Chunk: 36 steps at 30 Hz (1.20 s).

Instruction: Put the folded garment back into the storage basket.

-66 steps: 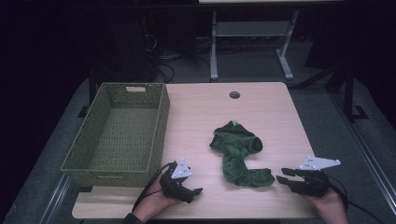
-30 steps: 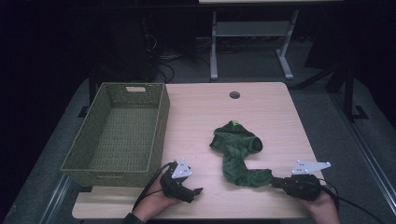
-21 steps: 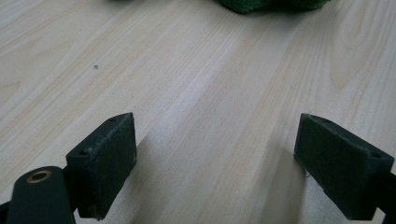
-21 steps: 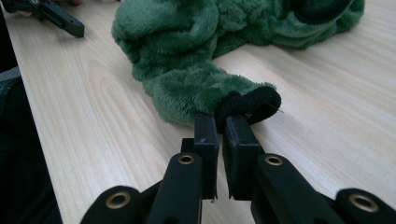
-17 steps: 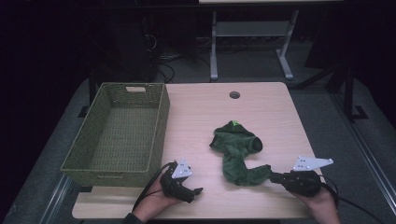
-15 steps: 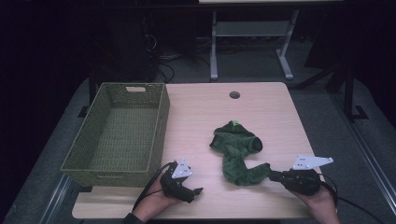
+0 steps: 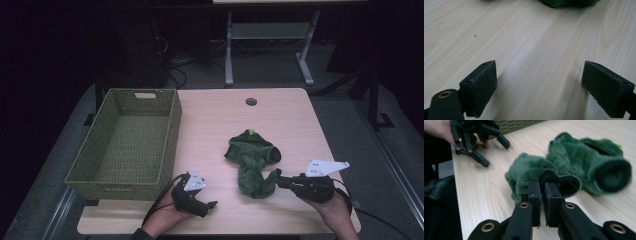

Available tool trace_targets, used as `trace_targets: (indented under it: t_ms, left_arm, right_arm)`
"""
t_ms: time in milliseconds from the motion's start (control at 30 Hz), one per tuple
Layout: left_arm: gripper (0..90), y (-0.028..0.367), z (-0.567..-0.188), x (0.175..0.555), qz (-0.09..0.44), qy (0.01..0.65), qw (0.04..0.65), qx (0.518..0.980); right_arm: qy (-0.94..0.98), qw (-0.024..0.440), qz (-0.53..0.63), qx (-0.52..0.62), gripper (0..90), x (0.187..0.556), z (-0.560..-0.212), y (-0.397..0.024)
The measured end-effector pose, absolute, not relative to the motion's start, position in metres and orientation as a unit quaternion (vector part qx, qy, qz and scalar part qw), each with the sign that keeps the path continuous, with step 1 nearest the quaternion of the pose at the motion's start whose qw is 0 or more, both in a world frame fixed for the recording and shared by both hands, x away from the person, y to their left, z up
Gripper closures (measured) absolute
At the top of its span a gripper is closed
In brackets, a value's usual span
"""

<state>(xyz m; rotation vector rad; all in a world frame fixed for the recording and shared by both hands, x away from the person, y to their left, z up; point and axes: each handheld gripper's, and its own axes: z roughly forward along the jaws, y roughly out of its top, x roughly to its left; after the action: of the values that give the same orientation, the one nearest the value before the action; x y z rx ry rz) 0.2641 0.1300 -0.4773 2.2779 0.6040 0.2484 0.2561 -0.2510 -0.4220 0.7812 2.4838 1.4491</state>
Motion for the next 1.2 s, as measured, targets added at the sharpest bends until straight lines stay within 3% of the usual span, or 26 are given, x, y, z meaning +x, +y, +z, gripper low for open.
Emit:
trace_targets:
  t_ms: [667,867,1200]
  left_arm:
    - [12.3,0.13,-0.477,0.264,0.098,0.237,0.378,0.89]
    - [12.3,0.13,-0.477,0.264,0.096,0.238,0.378,0.89]
    - [12.3,0.126,-0.475,0.265,0.1,0.243,0.365,0.893]
  right_arm:
    - [0.85,0.063,0.48,0.207,83.0,0.282,-0.417,-0.2]
    - [0.852,0.063,0.476,0.206,74.1,0.29,-0.416,-0.186]
    - [0.841,0.081,0.478,0.24,80.1,0.3,-0.408,-0.195]
